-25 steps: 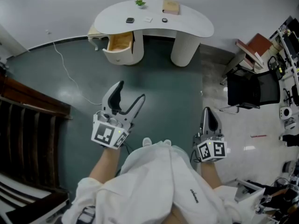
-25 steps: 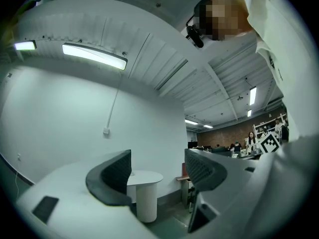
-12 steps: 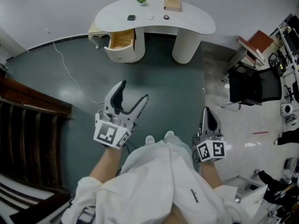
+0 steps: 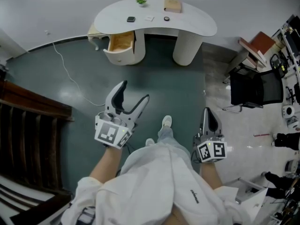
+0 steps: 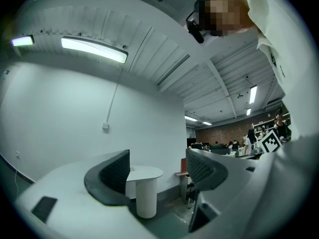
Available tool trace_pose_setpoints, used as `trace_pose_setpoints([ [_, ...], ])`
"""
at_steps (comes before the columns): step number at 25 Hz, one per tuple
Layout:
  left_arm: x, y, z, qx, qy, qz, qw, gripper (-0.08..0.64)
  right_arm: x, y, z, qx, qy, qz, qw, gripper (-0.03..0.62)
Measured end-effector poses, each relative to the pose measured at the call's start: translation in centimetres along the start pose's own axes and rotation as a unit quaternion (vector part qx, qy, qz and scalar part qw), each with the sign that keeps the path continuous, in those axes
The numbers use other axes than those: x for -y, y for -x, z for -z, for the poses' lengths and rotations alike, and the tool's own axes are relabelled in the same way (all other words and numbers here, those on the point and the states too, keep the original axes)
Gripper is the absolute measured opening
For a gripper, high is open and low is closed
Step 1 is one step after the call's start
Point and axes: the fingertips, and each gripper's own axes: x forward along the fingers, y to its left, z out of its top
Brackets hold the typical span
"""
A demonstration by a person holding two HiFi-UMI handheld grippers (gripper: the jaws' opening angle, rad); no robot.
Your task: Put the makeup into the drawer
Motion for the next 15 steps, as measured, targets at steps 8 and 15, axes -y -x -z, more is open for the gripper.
trace_pose_setpoints([
  [8,-2.1,-5.2,1.1,-0.004,0.008,-0.009,0.9999,0.345,2.6,-5.2,0.0,-0.004,-0.008,-0.010,1.000,0.017],
  [15,-4.1,-12.3,1.1,-0.017,-0.003,-0.005,0.9998,0.345,6.1,-11.3,-0.7,-0.008,-0.008,-0.017,1.000,0.017],
])
